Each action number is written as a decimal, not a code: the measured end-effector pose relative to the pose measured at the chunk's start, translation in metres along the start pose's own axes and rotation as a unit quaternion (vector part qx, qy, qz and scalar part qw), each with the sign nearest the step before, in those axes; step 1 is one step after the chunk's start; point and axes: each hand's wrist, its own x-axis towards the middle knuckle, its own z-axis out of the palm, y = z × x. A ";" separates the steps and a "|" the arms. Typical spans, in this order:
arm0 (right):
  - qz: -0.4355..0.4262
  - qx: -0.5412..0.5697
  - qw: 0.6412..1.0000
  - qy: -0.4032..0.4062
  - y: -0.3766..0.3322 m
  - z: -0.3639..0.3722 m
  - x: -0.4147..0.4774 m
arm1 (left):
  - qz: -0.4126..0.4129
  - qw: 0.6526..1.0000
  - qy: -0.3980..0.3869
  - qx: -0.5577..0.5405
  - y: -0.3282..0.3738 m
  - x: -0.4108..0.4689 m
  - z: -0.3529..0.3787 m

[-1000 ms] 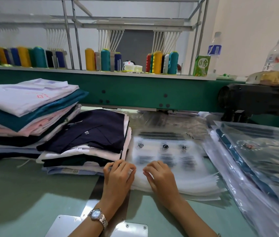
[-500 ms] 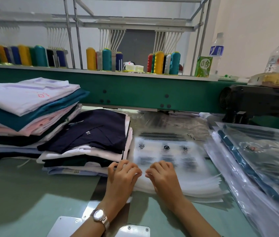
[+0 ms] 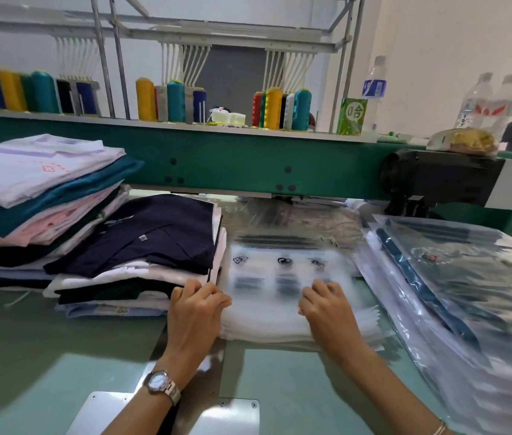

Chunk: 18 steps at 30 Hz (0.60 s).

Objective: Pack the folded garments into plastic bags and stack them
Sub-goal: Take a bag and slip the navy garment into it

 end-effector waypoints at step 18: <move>0.240 -0.103 0.942 -0.209 0.055 -0.013 -0.027 | -0.040 0.999 0.027 0.010 -0.005 0.005 -0.007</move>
